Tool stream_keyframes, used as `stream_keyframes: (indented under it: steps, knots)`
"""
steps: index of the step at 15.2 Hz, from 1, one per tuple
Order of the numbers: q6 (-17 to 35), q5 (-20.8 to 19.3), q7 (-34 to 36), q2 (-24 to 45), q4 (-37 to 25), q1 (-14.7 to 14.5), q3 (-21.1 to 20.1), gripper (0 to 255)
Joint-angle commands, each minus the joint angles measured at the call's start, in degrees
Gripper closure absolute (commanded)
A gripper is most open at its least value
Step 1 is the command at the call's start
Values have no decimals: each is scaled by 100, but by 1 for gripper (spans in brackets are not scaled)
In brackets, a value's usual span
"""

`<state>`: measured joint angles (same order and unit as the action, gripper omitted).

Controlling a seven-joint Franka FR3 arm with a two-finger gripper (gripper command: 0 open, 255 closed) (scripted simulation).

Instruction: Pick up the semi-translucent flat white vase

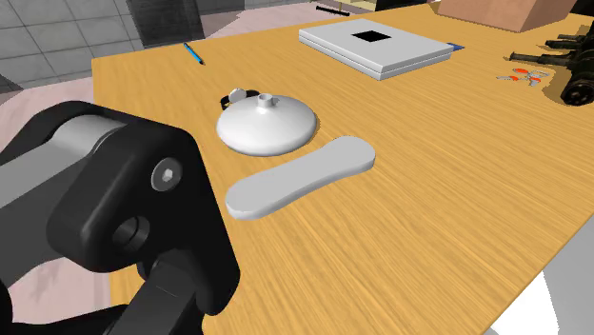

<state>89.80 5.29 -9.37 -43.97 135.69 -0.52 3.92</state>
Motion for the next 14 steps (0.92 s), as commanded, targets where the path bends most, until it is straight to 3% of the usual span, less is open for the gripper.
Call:
stream_keyframes:
  steps: [1,8,14]
  knots:
    - [0,0,0,0,0,0,0,0]
    - [274,-566,-987,921,-586,173,726,0]
    - [478,-827,-1820,1881,-1343,251,1306,0]
